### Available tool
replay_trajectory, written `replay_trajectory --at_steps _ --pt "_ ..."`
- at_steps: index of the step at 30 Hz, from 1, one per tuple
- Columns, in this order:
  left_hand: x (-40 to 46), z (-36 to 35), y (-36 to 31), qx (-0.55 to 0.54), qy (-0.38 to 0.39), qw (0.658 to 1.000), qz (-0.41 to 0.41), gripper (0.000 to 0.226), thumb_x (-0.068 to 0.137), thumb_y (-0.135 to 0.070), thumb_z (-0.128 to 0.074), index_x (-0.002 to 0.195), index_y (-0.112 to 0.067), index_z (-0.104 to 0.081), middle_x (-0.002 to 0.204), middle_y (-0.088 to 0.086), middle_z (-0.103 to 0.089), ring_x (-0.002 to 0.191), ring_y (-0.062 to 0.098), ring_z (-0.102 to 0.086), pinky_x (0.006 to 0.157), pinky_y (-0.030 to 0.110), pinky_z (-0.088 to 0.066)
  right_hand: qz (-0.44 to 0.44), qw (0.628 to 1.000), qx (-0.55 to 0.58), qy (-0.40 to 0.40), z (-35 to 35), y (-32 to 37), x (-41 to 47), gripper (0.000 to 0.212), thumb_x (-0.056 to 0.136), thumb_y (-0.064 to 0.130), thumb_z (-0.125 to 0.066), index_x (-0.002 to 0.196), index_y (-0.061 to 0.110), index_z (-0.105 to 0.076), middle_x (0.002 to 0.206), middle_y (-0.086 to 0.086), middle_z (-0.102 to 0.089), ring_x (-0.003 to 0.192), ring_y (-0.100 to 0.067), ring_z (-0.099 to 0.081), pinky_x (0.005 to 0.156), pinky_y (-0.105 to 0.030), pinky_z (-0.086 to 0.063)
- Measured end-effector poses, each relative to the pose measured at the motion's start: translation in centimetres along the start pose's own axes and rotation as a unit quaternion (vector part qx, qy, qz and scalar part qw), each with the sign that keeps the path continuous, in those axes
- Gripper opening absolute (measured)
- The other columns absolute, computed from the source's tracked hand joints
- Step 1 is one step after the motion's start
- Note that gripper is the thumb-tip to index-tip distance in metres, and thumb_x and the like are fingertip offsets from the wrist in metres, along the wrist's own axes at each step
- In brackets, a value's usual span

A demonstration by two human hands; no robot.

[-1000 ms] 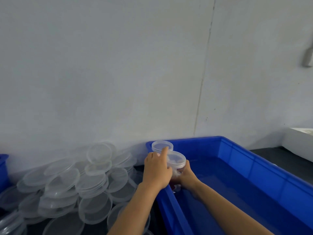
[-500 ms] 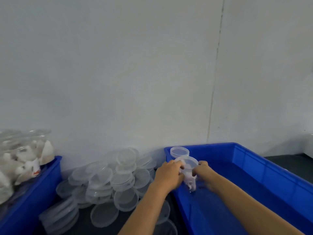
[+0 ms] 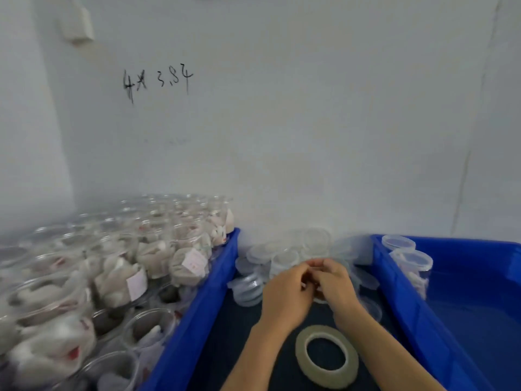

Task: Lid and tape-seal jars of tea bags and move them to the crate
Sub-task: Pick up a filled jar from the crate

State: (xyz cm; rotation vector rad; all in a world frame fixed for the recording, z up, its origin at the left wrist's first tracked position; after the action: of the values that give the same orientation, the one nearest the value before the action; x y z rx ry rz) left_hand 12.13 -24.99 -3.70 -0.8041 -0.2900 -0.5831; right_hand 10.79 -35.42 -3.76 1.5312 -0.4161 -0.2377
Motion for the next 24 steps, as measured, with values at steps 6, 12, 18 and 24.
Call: replay_trajectory --at_steps 6,12,18,24 --pt "-4.7 2.7 5.1 0.022 0.013 0.997 0.071 0.03 0.096 -0.023 -0.051 0.124 -0.033 -0.058 0.11 -0.009 -0.067 0.091 0.002 -0.061 0.073 0.013 -0.044 -0.031 0.998 0.021 0.055 -6.9 -3.3 -3.6 0.028 0.089 -0.012 -0.044 0.085 0.004 -0.067 0.081 -0.014 -0.069 0.078 -0.022 -0.064 0.063 -0.026 -0.048" --pt "-4.7 7.4 7.5 0.002 -0.137 0.98 0.142 0.027 0.094 -0.016 -0.053 0.109 -0.037 -0.059 0.099 -0.017 -0.063 0.09 0.003 -0.059 0.074 0.018 -0.043 -0.032 0.992 0.069 0.097 -11.9 -2.4 -3.1 0.03 0.091 -0.01 -0.041 0.094 0.007 -0.065 0.092 -0.013 -0.071 0.081 -0.019 -0.066 0.063 -0.024 -0.051" --pt "-3.9 13.5 10.2 -0.134 -0.486 0.833 0.228 0.047 0.077 0.0 -0.068 0.12 -0.006 -0.051 0.121 0.01 -0.053 0.11 0.025 -0.051 0.085 0.037 -0.047 -0.027 0.981 0.104 0.162 -17.2 -0.2 -0.5 0.042 0.089 -0.01 -0.048 0.122 0.015 -0.053 0.118 -0.008 -0.06 0.099 -0.016 -0.057 0.088 -0.035 -0.05" --pt "-1.1 13.4 13.6 -0.175 -0.41 0.824 0.349 0.076 0.075 -0.009 -0.076 0.138 -0.006 -0.033 0.14 0.021 -0.038 0.127 0.038 -0.041 0.102 0.049 -0.041 -0.054 0.973 0.07 0.212 -21.3 0.7 2.0 0.061 0.092 -0.001 -0.052 0.146 0.018 -0.032 0.137 -0.004 -0.044 0.116 -0.017 -0.047 0.072 -0.018 -0.042"
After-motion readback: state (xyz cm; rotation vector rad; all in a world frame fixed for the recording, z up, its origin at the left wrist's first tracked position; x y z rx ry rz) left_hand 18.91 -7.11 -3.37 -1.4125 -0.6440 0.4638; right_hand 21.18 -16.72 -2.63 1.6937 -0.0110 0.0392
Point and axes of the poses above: each hand's wrist, its own x-axis towards the middle knuckle, its own z-axis out of the back of the hand, y = z × x, the point moved 4 cm from there along x, towards the middle knuckle
